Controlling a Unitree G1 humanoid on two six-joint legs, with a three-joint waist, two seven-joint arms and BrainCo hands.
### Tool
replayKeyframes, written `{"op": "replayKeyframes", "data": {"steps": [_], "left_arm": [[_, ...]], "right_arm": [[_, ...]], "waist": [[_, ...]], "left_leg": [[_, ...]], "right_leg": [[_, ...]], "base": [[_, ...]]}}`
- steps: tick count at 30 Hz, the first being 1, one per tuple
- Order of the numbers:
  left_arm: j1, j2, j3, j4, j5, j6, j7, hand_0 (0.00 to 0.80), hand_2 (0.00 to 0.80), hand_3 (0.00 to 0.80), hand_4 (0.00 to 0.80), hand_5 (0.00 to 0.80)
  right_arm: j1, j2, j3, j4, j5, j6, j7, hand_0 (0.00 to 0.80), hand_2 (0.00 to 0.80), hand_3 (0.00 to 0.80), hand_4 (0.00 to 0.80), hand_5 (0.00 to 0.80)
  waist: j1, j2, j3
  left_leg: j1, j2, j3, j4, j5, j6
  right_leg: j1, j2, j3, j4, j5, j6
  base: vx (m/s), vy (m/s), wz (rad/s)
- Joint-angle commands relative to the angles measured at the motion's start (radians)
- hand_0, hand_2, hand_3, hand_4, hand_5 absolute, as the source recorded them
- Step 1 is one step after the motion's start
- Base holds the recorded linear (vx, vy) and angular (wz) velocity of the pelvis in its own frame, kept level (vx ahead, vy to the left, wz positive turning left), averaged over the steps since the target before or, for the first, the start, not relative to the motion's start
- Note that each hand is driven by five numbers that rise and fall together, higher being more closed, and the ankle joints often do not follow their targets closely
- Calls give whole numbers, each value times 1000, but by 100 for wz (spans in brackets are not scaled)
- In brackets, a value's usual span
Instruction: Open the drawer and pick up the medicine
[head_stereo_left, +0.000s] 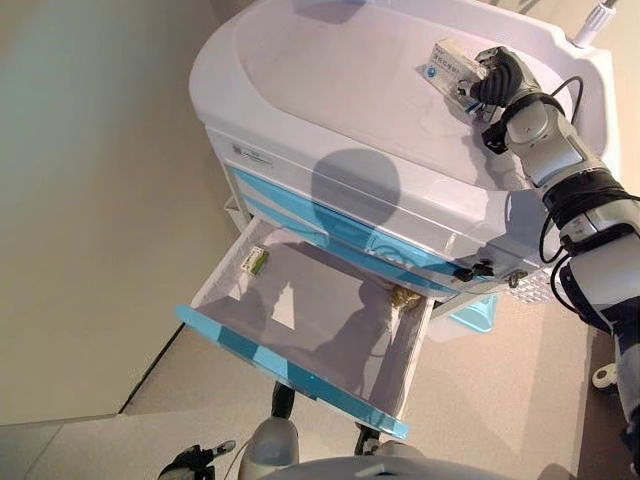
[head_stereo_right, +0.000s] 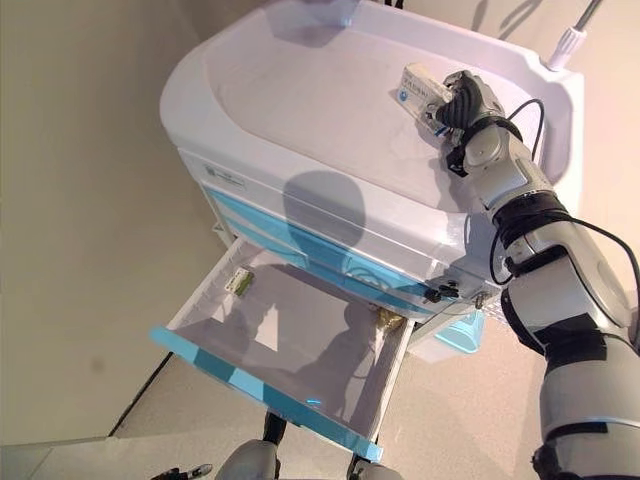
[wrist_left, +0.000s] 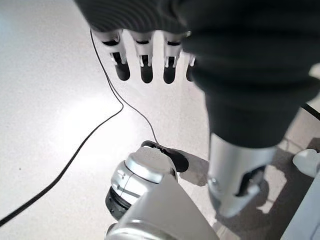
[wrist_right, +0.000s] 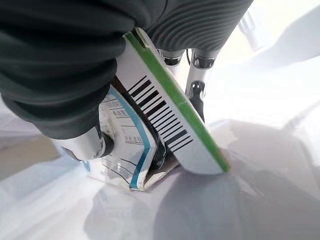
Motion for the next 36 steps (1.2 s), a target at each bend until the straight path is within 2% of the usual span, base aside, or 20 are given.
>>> {"op": "replayKeyframes", "data": {"steps": [1,2,9,13,17,22,26,32,35,36], "left_arm": [[-54,15,-52,13,-43,-15,14,0,0,0,0,0],[-60,13,-60,4,-49,-17,12,0,0,0,0,0],[-66,12,-73,5,-35,-13,-2,0,0,0,0,0],[-65,15,-57,10,-30,-6,-6,0,0,0,0,0],[-46,16,-5,25,8,4,-13,0,0,0,0,0],[-27,6,30,38,70,14,-18,0,0,0,0,0],[-21,-7,33,38,97,19,-18,0,0,0,0,0],[-15,-41,27,23,144,25,-15,0,0,0,0,0],[-7,-61,18,17,171,26,-12,0,0,0,0,0],[-2,-73,11,13,188,24,-12,0,0,0,0,0]], "right_arm": [[-12,0,59,111,-39,15,3,461,461,461,461,461],[-13,3,56,117,-38,13,-3,0,0,0,0,0],[-23,14,61,94,-29,6,2,0,0,0,0,0],[-21,-15,47,-25,-1,1,-4,0,0,0,0,0],[55,-126,-29,-329,2,-23,-23,0,0,0,0,0],[191,-206,-181,-537,0,-45,-43,0,0,0,0,0],[282,-224,-271,-629,-1,-57,-61,0,0,0,0,0],[512,-158,-485,-776,9,-92,-129,0,0,0,0,0],[641,-85,-576,-839,53,-123,-151,0,0,0,0,0],[716,-30,-627,-869,102,-148,-166,0,0,0,0,0]], "waist": [[16,-1,31],[14,4,35],[1,6,31],[-15,3,20],[-48,0,-2],[-74,9,-39],[-90,16,-58],[-127,40,-85],[-146,55,-92],[-158,67,-94]], "left_leg": [[-49,-50,21,-18,42,8],[-52,-48,20,-22,46,5],[-45,-42,29,-26,45,2],[-34,-38,41,-28,40,2],[3,-30,78,-28,20,11],[60,-22,132,-24,-10,18],[90,-17,161,-19,-27,20],[156,-15,214,-13,-60,29],[183,-15,247,-12,-75,38],[197,-17,266,-10,-83,43]], "right_leg": [[-22,-25,-24,116,-93,42],[-27,-24,-25,116,-93,41],[-25,-22,-18,113,-95,41],[-20,-21,-7,113,-97,41],[-4,-15,30,113,-103,43],[34,-12,72,97,-103,48],[56,-10,95,88,-105,51],[94,-5,144,80,-111,58],[101,-4,177,79,-111,64],[104,-5,198,81,-111,65]], "base": [[-22,-7,3],[0,0,0],[-2,-1,0],[9,2,-1],[49,4,-17],[51,8,-33],[41,6,-31],[49,12,-33],[31,39,-38],[28,47,-43]]}}
